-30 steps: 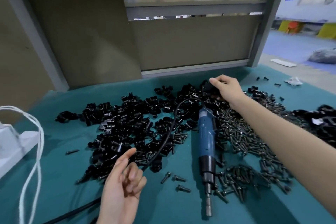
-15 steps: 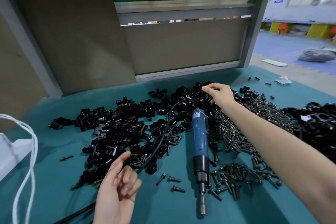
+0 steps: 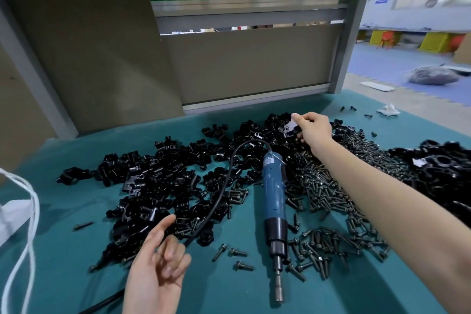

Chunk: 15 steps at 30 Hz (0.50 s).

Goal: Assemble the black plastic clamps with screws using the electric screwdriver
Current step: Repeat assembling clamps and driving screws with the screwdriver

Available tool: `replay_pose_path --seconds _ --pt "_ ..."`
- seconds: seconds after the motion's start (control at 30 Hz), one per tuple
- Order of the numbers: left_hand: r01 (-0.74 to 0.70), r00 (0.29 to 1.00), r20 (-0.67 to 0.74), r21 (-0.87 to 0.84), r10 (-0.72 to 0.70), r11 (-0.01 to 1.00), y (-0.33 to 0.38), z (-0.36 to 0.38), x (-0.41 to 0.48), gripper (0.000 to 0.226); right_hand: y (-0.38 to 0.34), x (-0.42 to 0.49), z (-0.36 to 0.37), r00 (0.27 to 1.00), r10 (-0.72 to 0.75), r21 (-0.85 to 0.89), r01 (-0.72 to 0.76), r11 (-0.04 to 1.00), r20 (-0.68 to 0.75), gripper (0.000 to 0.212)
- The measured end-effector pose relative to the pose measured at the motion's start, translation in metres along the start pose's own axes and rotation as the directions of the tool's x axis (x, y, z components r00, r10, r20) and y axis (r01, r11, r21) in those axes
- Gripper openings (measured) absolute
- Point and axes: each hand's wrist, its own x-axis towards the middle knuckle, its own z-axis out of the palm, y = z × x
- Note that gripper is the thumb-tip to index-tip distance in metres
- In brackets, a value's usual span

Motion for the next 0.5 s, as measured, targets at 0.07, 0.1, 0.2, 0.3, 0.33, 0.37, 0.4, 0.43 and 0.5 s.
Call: replay_pose_path --seconds 0.07,0.1,0.2,0.3,0.33,0.37,0.4,0.43,0.5 --pt "-0.002 1.0 -0.002 0.0 0.002 1.0 0.0 0.0 0.0 0.025 0.003 0.003 -0.007 0.998 -0.067 -0.199 0.061 0.978 -0.022 0.027" --pt "-0.003 1.0 -0.003 0.001 0.003 1.0 0.0 0.0 0.0 0.025 0.004 0.004 -0.011 0.996 -0.085 -0.292 0.078 0.953 -0.009 0.028" --pt "-0.003 1.0 -0.004 0.002 0.003 1.0 0.0 0.0 0.0 0.025 0.008 0.006 -0.018 0.994 -0.091 -0.474 0.108 0.874 0.06 0.033" --pt "-0.006 1.0 -0.001 -0.004 0.006 1.0 0.0 -0.001 -0.001 0.024 0.008 0.004 -0.021 0.974 -0.216 -0.545 0.221 0.809 0.075 0.024" --pt "-0.005 1.0 0.0 -0.003 0.005 1.0 0.0 -0.001 -0.001 0.024 0.006 0.004 -0.022 0.965 -0.248 -0.509 0.255 0.822 0.083 0.023" --pt "-0.002 1.0 0.0 -0.002 0.002 1.0 0.0 -0.001 -0.001 0.024 0.003 0.003 -0.023 0.964 -0.255 -0.415 0.261 0.871 0.072 0.022" --pt "-0.002 1.0 0.001 0.0 0.002 1.0 0.0 -0.001 -0.001 0.024 -0.001 0.0 -0.024 0.972 -0.231 -0.281 0.234 0.931 0.045 0.021" --pt "-0.003 1.0 0.002 0.0 0.003 1.0 0.0 -0.001 0.0 0.024 -0.004 -0.003 -0.024 0.981 -0.192 -0.146 0.193 0.97 0.023 0.023" --pt "-0.004 1.0 0.003 0.001 0.004 1.0 0.0 -0.001 0.0 0.024 -0.01 -0.007 -0.024 0.996 -0.082 0.059 0.081 0.995 0.02 0.023"
